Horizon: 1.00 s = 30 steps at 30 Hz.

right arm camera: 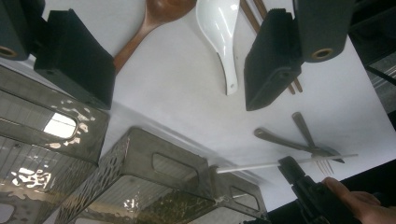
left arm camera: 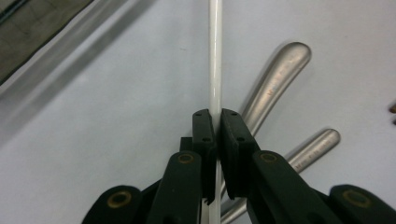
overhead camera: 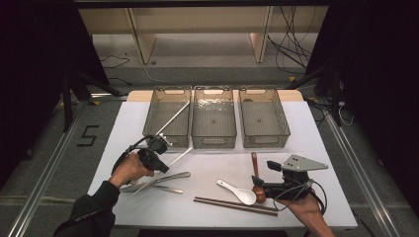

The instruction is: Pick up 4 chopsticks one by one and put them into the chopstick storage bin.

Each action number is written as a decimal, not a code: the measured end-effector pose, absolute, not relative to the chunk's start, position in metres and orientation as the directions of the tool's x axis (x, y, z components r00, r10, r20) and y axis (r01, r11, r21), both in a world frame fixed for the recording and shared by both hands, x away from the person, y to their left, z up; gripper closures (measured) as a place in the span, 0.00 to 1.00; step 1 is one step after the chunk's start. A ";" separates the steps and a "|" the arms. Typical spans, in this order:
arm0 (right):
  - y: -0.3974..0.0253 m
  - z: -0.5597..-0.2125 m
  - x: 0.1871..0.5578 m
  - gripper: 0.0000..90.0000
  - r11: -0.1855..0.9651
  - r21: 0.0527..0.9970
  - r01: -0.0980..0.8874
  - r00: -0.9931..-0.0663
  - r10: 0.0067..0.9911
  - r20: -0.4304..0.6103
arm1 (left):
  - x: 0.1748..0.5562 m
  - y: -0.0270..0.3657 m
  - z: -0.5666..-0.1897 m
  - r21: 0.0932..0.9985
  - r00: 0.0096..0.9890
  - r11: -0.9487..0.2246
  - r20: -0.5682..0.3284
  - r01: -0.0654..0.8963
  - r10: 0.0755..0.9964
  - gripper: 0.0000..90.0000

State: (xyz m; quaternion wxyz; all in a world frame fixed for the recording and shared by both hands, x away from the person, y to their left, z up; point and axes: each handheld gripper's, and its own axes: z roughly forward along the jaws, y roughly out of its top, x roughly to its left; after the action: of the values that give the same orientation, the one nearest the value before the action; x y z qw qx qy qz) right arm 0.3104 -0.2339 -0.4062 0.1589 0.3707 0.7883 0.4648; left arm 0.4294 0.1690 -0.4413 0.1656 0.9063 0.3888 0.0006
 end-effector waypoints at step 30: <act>-0.234 -0.408 0.312 0.29 0.291 0.845 0.448 -0.672 0.733 0.104 | 0.454 0.177 -0.383 0.547 0.689 -0.522 -0.149 0.655 0.709 0.94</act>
State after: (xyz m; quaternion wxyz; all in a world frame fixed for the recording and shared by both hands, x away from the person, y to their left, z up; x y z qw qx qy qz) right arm 0.3117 -0.2337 -0.4084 0.1541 0.3747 0.7884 0.4629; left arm 0.4542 0.1775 -0.3829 0.2933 0.8710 0.3914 0.0462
